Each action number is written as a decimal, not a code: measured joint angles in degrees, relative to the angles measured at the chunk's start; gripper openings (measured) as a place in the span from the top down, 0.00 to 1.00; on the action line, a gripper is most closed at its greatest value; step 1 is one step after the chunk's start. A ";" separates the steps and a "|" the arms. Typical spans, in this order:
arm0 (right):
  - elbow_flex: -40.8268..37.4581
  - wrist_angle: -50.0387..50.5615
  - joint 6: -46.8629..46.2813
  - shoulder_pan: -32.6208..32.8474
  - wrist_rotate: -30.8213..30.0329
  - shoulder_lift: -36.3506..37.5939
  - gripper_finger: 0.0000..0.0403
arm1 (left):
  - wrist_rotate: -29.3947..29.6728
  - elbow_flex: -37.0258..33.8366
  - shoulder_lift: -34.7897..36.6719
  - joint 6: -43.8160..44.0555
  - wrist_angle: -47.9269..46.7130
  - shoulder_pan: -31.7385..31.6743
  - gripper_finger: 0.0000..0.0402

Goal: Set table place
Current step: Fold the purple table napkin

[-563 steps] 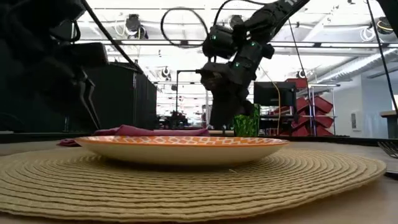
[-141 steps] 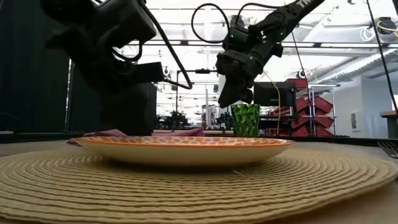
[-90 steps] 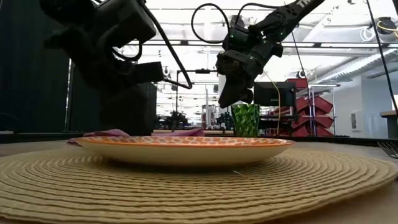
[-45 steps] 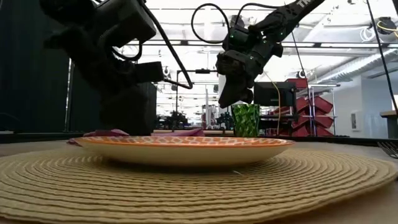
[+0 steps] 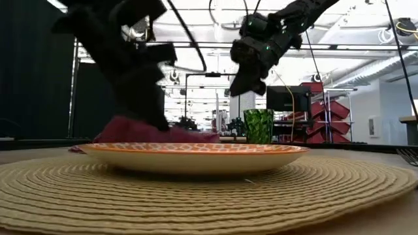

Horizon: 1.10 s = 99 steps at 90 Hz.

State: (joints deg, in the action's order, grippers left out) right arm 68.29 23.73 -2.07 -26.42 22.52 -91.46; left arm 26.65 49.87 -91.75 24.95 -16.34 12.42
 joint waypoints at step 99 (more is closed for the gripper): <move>0.02 5.47 0.20 0.41 -0.04 9.32 0.77 | 9.29 0.86 10.30 13.96 -32.84 -13.92 1.00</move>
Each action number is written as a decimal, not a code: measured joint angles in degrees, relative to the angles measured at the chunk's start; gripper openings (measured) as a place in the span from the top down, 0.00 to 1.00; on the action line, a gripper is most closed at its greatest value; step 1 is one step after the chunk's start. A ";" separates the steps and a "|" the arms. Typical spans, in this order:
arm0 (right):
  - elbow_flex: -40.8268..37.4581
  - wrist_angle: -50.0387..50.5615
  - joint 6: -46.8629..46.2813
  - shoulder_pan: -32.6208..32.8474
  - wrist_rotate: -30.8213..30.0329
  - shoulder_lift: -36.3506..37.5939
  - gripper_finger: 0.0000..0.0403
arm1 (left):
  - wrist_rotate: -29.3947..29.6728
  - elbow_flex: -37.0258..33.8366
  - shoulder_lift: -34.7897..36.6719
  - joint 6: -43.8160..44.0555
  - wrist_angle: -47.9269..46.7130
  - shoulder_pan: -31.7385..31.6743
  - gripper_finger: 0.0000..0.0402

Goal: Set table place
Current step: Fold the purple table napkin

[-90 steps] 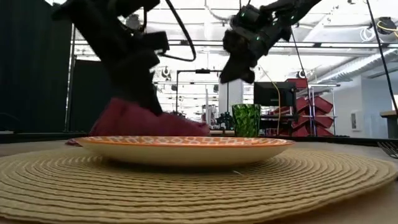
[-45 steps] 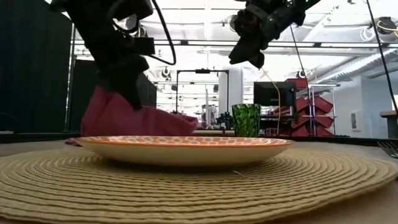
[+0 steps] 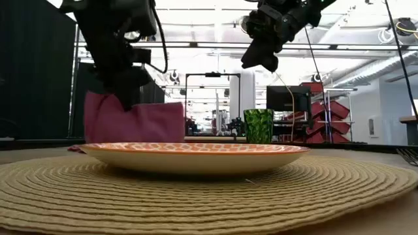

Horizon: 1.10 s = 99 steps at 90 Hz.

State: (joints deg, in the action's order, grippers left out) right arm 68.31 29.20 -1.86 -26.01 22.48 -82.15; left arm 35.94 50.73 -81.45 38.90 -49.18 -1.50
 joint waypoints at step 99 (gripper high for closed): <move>0.00 1.11 -0.43 6.32 -0.18 -0.04 0.77 | -1.48 -10.42 -1.01 -6.55 10.86 -16.83 0.96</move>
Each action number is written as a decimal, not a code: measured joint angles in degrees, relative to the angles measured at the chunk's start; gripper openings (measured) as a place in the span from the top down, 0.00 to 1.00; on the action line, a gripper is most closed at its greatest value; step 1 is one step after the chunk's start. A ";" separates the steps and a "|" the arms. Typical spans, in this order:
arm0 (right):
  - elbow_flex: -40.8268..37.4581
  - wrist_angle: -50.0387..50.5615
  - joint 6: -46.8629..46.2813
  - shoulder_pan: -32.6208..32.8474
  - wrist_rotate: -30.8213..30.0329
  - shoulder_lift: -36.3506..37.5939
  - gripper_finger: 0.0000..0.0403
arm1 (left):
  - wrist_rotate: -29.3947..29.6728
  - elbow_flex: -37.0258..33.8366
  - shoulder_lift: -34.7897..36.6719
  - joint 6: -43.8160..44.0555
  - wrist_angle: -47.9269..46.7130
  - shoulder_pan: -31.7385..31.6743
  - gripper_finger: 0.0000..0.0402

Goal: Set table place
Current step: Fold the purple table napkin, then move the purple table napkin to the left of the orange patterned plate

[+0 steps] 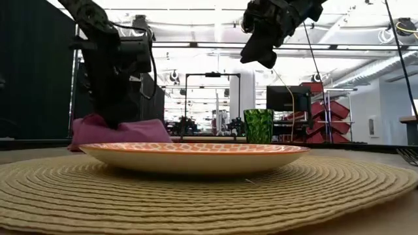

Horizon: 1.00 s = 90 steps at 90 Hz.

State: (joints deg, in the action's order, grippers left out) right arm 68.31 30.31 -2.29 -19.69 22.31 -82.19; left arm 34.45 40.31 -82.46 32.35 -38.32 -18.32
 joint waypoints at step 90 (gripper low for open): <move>0.00 -0.15 3.16 -2.37 -6.87 0.12 0.77 | -5.43 6.17 0.00 -14.52 5.43 5.25 0.66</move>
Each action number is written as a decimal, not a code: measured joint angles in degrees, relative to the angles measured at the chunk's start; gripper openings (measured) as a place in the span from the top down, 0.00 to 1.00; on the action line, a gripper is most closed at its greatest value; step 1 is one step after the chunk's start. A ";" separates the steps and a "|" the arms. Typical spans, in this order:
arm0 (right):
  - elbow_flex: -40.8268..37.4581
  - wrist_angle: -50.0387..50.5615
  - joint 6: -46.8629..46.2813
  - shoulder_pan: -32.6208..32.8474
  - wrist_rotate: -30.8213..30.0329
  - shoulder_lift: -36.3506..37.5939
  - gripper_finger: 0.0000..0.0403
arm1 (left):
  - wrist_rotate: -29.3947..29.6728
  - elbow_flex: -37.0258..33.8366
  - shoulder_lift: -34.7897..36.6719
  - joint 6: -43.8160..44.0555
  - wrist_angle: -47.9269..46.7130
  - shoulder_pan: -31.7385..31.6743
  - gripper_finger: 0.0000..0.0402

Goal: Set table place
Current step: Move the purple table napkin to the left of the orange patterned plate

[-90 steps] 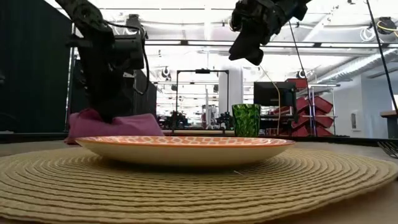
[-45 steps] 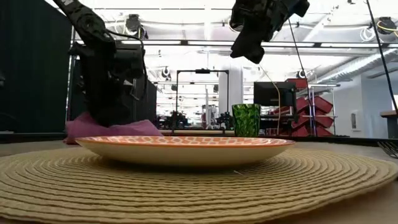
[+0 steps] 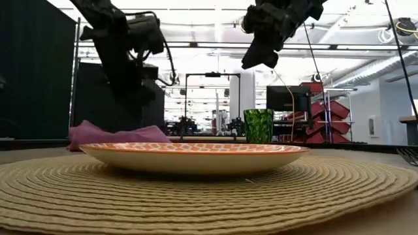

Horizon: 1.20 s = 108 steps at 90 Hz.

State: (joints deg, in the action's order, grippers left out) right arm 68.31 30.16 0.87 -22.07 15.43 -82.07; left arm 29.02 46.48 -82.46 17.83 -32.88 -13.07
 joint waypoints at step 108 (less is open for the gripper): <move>-0.02 10.10 1.35 -2.16 4.25 8.48 0.77 | -23.29 -13.19 4.11 22.81 4.91 18.46 0.67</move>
State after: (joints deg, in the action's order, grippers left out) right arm 68.29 40.27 2.22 -24.22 19.68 -73.60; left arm 5.73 33.30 -78.34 40.65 -27.97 5.39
